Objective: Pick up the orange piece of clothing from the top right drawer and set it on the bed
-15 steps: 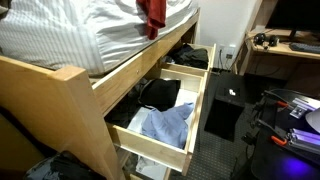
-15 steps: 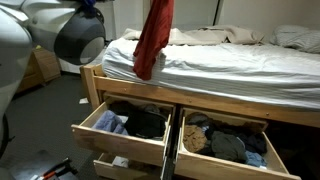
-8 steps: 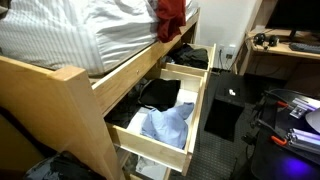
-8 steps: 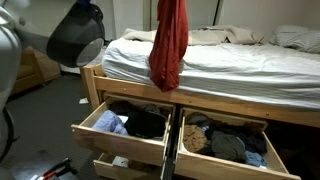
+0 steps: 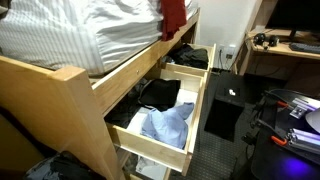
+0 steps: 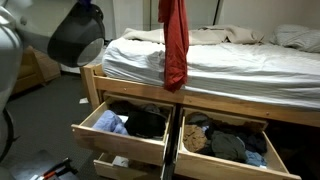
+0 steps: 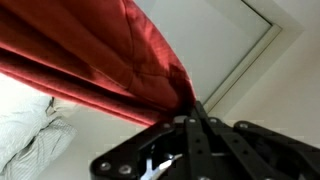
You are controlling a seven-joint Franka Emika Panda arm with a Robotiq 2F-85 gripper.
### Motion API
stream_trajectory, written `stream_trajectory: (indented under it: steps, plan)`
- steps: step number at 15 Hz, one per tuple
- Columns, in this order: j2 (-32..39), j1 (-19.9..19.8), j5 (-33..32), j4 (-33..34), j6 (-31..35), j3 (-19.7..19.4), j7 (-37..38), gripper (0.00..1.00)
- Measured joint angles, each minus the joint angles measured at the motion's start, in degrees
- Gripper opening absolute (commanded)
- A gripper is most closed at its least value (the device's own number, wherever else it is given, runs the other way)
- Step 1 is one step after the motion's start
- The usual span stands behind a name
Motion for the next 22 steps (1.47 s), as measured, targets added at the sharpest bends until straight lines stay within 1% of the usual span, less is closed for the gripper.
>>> stream_trajectory:
  steps: [1,2,4,7,10,12,15,19,22]
  plan:
    - [0.5,1.6,-0.2,1.0,-0.6,-1.0,0.0,0.0]
    - [1.5,4.5,-0.5,3.2,-1.7,-2.9,0.0,0.0]
    - [4.4,11.8,-1.2,8.5,-3.0,-7.2,-0.1,0.0]
    - [9.3,20.8,-3.1,15.5,-3.9,-11.5,-2.5,0.0]
    - [13.4,27.6,-4.4,21.6,-3.8,-14.7,-4.9,0.0]
    - [15.6,30.3,-4.4,24.1,-3.8,-15.6,-6.5,0.0]
    - [17.9,32.6,-4.4,26.4,-3.8,-16.5,-8.0,0.0]
    - [18.4,34.5,-4.4,28.7,-0.6,-17.4,-10.1,0.0]
    - [18.4,35.1,-4.4,29.5,-0.7,-17.9,-10.2,0.0]
